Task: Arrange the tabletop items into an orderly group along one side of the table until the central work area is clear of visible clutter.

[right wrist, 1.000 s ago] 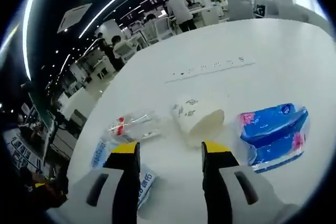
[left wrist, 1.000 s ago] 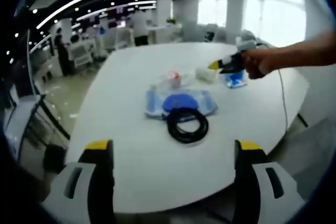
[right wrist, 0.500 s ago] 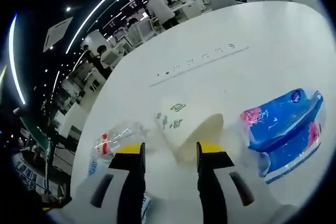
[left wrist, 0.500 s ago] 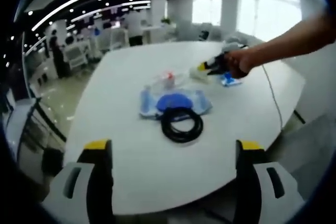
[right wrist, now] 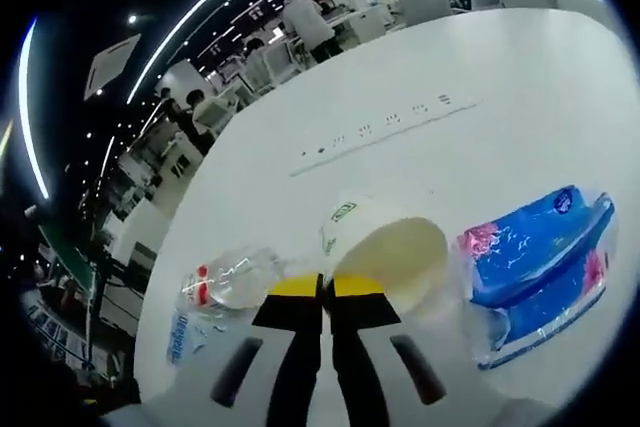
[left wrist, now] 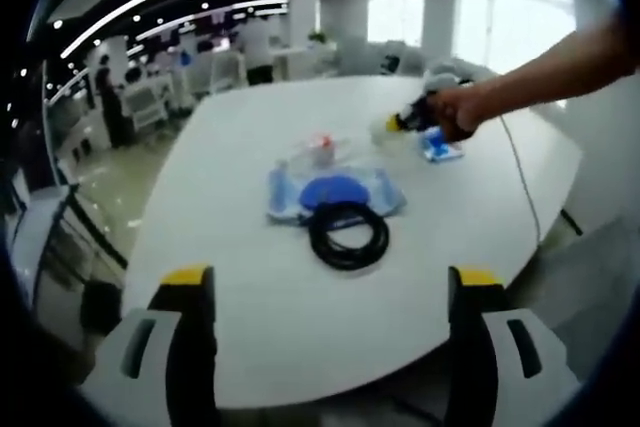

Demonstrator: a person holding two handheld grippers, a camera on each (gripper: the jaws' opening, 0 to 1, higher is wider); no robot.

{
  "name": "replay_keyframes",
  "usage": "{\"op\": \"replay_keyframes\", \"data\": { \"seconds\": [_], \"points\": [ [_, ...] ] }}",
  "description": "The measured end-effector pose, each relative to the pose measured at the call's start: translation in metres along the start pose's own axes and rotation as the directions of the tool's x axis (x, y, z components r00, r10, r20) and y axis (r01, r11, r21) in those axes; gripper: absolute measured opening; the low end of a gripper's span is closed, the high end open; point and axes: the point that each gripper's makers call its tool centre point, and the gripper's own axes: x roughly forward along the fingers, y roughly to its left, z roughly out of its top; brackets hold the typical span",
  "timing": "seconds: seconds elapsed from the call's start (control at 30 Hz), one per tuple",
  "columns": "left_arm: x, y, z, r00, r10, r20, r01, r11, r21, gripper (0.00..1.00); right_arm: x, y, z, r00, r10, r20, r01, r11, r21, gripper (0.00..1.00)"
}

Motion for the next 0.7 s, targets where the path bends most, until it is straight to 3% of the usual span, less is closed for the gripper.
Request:
{"op": "replay_keyframes", "data": {
  "seconds": [0.13, 0.23, 0.43, 0.6, 0.7],
  "points": [
    [0.0, -0.003, 0.0, 1.0, -0.01, 0.0, 0.01, 1.0, 0.007, 0.93, -0.012, 0.023, 0.006, 0.999, 0.051, 0.013, -0.05, 0.996, -0.068, 0.0],
    [-0.001, -0.003, 0.0, 1.0, -0.011, 0.001, 0.011, 1.0, 0.01, 0.93, -0.021, 0.048, 0.012, 0.994, 0.107, 0.02, -0.102, 0.978, -0.183, 0.0],
    [-0.001, -0.005, 0.0, 1.0, -0.02, 0.002, 0.02, 1.0, 0.01, 0.93, -0.029, 0.084, 0.015, 0.985, 0.174, 0.004, -0.168, 0.955, -0.244, 0.0],
    [-0.002, -0.002, 0.001, 1.0, -0.012, 0.012, 0.012, 1.0, 0.006, 0.93, -0.035, 0.127, -0.002, 0.968, 0.247, -0.041, -0.25, 0.936, -0.249, 0.0],
    [-0.003, 0.0, 0.003, 1.0, -0.008, 0.02, 0.008, 1.0, -0.006, 0.93, -0.035, 0.155, -0.019, 0.954, 0.284, -0.092, -0.298, 0.896, -0.328, 0.01]
  ]
}}
